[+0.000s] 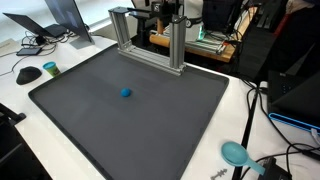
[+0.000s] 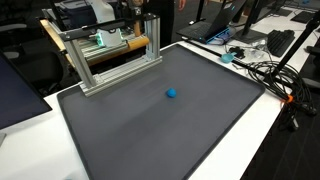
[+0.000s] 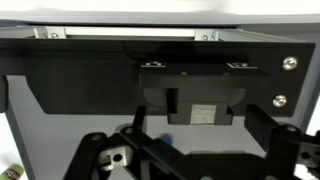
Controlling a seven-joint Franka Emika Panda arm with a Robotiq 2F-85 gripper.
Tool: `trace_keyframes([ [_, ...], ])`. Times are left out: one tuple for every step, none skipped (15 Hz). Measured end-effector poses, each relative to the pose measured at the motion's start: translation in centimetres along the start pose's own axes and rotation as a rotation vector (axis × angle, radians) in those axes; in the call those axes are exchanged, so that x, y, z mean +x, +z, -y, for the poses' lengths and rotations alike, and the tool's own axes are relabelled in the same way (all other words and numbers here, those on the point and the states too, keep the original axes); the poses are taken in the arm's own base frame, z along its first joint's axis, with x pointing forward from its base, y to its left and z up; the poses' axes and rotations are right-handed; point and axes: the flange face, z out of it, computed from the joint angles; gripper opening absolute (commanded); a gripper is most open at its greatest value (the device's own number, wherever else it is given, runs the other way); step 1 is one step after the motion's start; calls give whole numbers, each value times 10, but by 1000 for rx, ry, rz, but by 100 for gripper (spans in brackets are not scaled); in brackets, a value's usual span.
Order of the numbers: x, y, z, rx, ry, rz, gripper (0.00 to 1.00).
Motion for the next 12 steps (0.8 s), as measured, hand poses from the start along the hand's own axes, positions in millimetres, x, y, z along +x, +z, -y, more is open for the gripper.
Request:
trace_keyframes([
  [0,2,0,0,0,5,100],
  [1,3,0,0,0,10,100],
  [1,5,0,0,0,14,100],
  [1,6,0,-2,-1,20,100],
  [0,7,0,-3,-1,27,100],
  [0,8,0,-3,-1,35,100],
  [-1,9,-1,-3,-1,43,100],
  [-2,10,-1,-4,0,50,100],
  [-2,11,-1,-4,0,57,100],
  [-3,11,-1,-4,0,65,100],
  [-4,12,-1,-4,0,70,100],
  [-4,12,-1,-4,0,75,100],
])
